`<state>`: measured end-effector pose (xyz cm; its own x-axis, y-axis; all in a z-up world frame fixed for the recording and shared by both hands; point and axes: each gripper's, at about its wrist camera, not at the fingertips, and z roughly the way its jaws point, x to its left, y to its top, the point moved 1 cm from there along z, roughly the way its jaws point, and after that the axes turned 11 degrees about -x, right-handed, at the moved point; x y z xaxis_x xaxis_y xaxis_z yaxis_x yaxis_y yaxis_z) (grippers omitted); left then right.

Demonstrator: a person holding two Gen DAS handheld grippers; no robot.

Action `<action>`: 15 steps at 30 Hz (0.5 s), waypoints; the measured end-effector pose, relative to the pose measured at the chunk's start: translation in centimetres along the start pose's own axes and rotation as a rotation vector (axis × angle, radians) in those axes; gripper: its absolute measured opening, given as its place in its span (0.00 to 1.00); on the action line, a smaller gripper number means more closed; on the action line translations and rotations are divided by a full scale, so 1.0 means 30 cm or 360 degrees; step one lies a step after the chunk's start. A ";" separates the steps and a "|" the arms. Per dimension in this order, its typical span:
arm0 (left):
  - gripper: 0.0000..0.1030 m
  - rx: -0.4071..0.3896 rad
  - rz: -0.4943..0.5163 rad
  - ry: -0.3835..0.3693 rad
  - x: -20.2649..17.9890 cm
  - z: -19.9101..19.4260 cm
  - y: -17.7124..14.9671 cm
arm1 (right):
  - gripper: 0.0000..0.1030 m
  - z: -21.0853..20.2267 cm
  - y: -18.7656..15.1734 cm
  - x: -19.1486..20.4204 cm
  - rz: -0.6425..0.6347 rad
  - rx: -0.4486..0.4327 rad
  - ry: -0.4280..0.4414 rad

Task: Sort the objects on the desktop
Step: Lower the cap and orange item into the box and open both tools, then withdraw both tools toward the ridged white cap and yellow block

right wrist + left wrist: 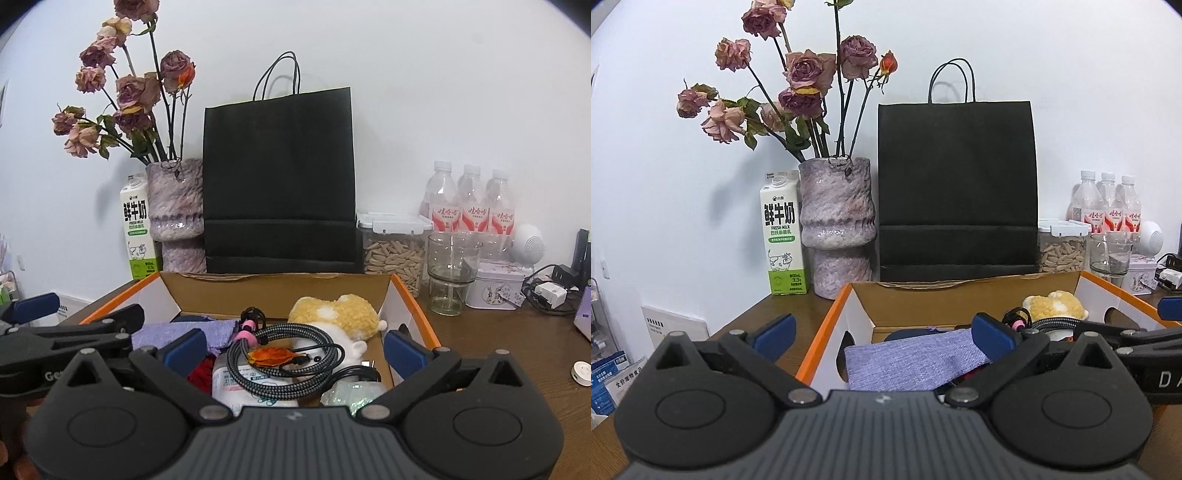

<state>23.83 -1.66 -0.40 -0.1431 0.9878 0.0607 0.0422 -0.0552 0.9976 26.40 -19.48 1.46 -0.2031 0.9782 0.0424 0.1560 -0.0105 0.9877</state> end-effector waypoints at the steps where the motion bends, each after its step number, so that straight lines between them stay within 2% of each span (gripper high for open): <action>1: 1.00 -0.0003 -0.0005 -0.0001 0.003 -0.003 -0.002 | 1.00 -0.002 -0.004 0.002 -0.0006 -0.0001 -0.0003; 15: 1.00 0.0000 0.0008 0.0019 0.044 -0.079 -0.035 | 1.00 -0.054 -0.044 0.024 -0.0057 -0.0010 -0.0030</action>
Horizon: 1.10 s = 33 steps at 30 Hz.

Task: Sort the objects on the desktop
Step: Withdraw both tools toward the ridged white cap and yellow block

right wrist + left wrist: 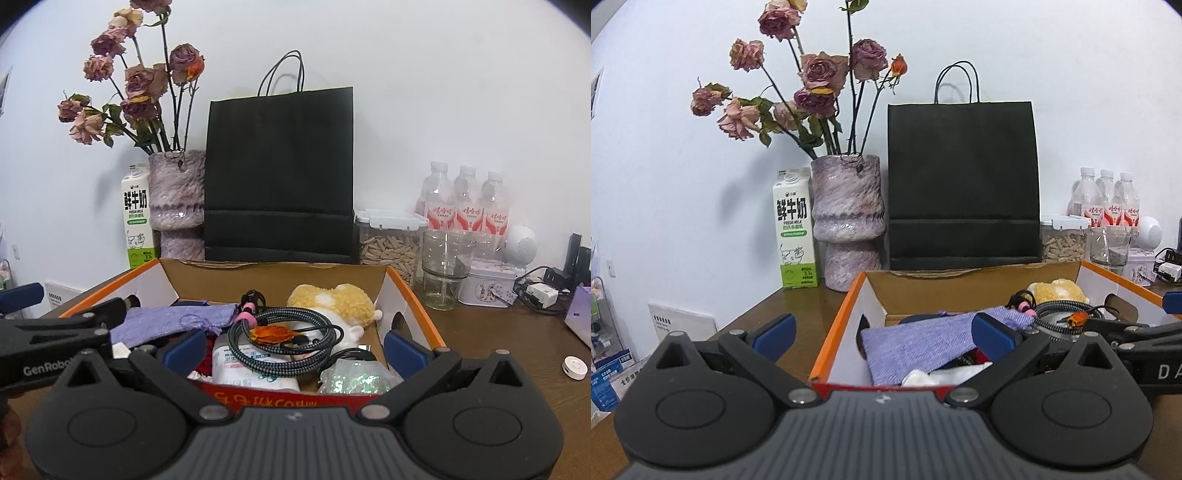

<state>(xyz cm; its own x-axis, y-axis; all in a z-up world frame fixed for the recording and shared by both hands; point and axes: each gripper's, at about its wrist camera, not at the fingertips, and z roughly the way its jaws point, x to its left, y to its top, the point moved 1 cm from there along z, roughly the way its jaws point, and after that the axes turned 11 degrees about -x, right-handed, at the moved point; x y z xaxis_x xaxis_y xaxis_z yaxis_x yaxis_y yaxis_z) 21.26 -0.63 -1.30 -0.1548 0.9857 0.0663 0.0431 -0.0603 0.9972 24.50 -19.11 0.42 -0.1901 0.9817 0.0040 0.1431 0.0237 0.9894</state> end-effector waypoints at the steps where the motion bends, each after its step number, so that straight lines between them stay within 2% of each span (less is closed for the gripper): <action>1: 1.00 0.0000 -0.0001 0.0004 0.006 -0.008 -0.001 | 1.00 -0.007 -0.003 -0.001 -0.0003 0.0001 0.0001; 11: 1.00 0.0033 0.0019 -0.0005 0.034 -0.078 -0.021 | 1.00 -0.090 -0.035 0.010 -0.0061 0.0017 0.0028; 19: 1.00 0.0079 0.0026 -0.0056 0.040 -0.132 -0.035 | 1.00 -0.145 -0.058 0.016 -0.0094 0.0060 0.0055; 33: 1.00 0.0209 0.0015 -0.0153 0.043 -0.160 -0.050 | 1.00 -0.197 -0.092 -0.004 -0.0086 0.0206 0.0110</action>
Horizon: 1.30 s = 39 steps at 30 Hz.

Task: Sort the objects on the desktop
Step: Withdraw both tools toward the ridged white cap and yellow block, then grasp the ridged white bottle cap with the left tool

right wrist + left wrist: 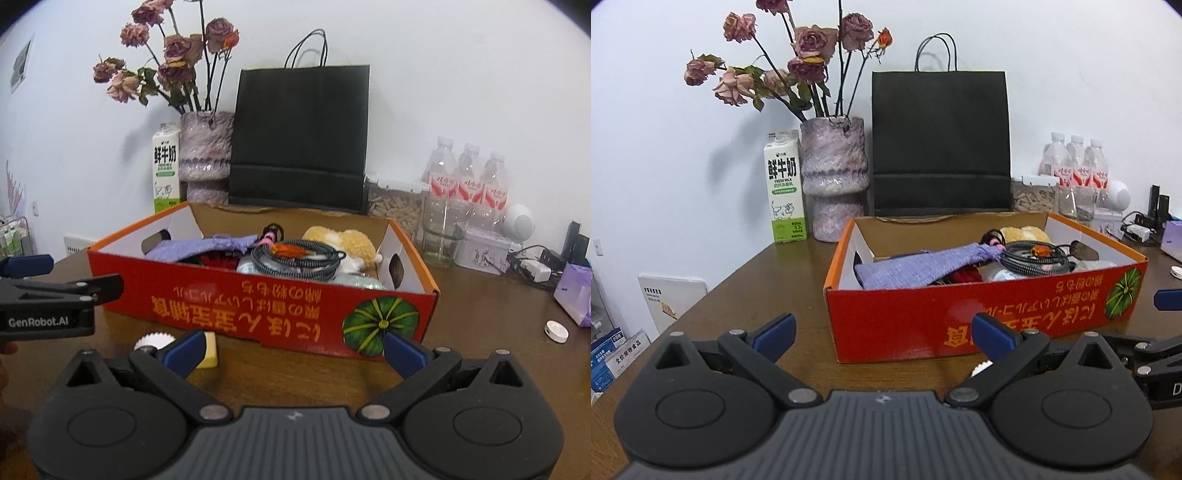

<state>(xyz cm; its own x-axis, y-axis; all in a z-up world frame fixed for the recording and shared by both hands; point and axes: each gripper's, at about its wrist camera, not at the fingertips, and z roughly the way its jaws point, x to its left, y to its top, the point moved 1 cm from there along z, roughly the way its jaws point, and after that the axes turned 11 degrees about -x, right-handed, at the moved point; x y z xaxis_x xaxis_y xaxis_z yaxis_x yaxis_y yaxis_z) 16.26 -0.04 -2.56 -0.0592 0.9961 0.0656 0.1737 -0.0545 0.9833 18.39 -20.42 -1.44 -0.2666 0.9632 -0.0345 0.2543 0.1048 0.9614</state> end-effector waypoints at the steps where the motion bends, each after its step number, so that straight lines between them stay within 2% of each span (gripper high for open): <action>1: 1.00 0.0012 0.0004 -0.0010 -0.002 -0.001 -0.002 | 1.00 0.000 -0.003 0.001 -0.0002 0.0015 0.0006; 8: 1.00 0.0146 0.0066 -0.0088 -0.028 0.018 -0.017 | 1.00 0.018 -0.026 0.003 -0.0001 0.0135 0.0027; 13: 1.00 0.0272 0.0106 -0.0177 -0.060 0.045 -0.036 | 1.00 0.061 -0.046 -0.027 0.0024 0.0291 -0.0067; 17: 1.00 0.0367 0.0120 -0.0223 -0.092 0.078 -0.050 | 1.00 0.083 -0.064 -0.059 0.0082 0.0365 -0.0095; 21: 1.00 0.0463 0.0120 -0.0212 -0.109 0.115 -0.063 | 1.00 0.085 -0.073 -0.069 0.0103 0.0377 -0.0086; 28: 1.00 0.0523 -0.0005 -0.0210 -0.098 0.157 -0.068 | 1.00 0.087 -0.078 -0.071 0.0117 0.0366 -0.0071; 39: 1.00 0.0533 -0.0026 -0.0192 -0.103 0.176 -0.062 | 1.00 0.092 -0.073 -0.064 0.0109 0.0368 -0.0051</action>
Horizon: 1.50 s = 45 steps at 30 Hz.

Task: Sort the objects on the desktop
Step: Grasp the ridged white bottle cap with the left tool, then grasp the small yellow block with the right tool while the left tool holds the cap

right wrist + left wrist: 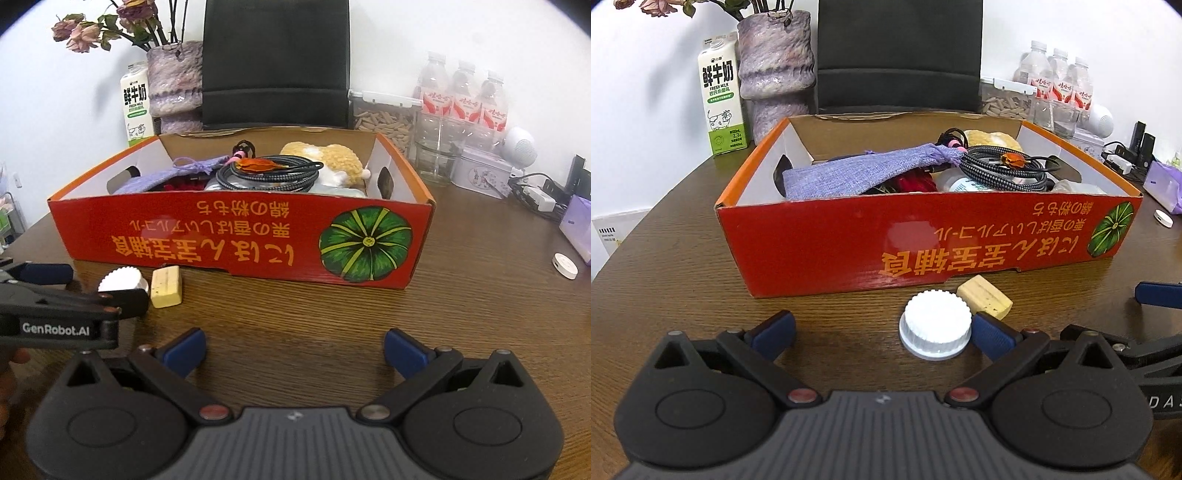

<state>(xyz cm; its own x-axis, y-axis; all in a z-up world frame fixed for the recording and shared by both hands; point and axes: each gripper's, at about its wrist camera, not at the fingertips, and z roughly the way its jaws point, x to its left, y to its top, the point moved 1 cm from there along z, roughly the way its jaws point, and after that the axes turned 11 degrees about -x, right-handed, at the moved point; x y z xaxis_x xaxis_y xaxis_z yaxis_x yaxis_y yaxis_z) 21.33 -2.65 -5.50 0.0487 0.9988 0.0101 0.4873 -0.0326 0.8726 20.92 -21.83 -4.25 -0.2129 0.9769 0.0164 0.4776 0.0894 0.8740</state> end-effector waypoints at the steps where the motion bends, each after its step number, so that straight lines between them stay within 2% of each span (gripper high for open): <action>1: 1.00 0.0000 0.0000 0.0000 0.000 0.001 0.001 | 1.00 0.000 0.000 0.001 0.0000 0.0000 -0.0001; 5: 1.00 0.0000 0.0002 -0.0003 0.000 0.004 0.002 | 1.00 0.000 0.001 0.002 0.0000 0.0000 -0.0001; 6: 0.96 -0.0005 0.0003 -0.0004 -0.001 0.005 0.003 | 1.00 0.001 0.001 0.002 0.0000 0.0000 -0.0001; 8: 0.74 -0.0045 0.0001 0.0000 -0.002 -0.007 0.006 | 1.00 0.001 0.001 0.002 0.0000 0.0000 -0.0001; 9: 0.55 -0.0067 -0.0001 0.0006 0.000 -0.014 0.007 | 1.00 0.001 0.001 0.003 0.0000 0.0000 -0.0001; 10: 0.40 -0.0082 -0.0002 -0.0002 0.001 -0.018 0.008 | 1.00 0.001 0.001 0.003 0.0000 0.0000 -0.0002; 17: 0.40 -0.0080 -0.0017 -0.0063 0.014 -0.033 0.010 | 1.00 0.007 0.006 0.052 -0.0002 -0.0001 0.0008; 23: 0.40 -0.0087 -0.0091 -0.0038 0.074 -0.056 0.019 | 0.99 0.012 0.021 0.153 -0.0049 -0.0050 0.0123; 26: 0.40 -0.0112 -0.0094 0.0000 0.109 -0.070 0.024 | 0.93 0.021 0.036 0.203 -0.0114 -0.0079 0.0115; 29: 0.40 -0.0129 -0.0103 0.0014 0.148 -0.081 0.027 | 0.86 0.041 0.052 0.229 -0.0117 -0.0074 0.0121; 32: 0.40 -0.0133 -0.0115 0.0029 0.179 -0.083 0.028 | 0.74 0.063 0.066 0.250 -0.0097 -0.0067 0.0137; 35: 0.40 -0.0125 -0.0123 0.0032 0.200 -0.085 0.025 | 0.46 0.080 0.068 0.264 -0.0079 -0.0055 0.0140; 36: 0.40 -0.0126 -0.0124 0.0032 0.202 -0.085 0.025 | 0.29 0.079 0.069 0.265 -0.0065 -0.0065 0.0157; 37: 0.40 -0.0130 -0.0123 0.0032 0.205 -0.089 0.026 | 0.21 0.076 0.069 0.266 -0.0056 -0.0066 0.0172; 45: 0.40 -0.0165 -0.0092 0.0023 0.200 -0.108 0.026 | 0.19 0.022 0.065 0.258 -0.0015 -0.0134 0.0212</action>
<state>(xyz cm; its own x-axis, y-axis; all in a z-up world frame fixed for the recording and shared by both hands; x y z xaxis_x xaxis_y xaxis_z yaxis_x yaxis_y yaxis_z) 19.18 3.43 -3.18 0.0099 0.9993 -0.0354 0.3963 0.0285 0.9177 20.77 -13.97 -2.76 -0.3308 0.9413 0.0675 0.4032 0.0763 0.9119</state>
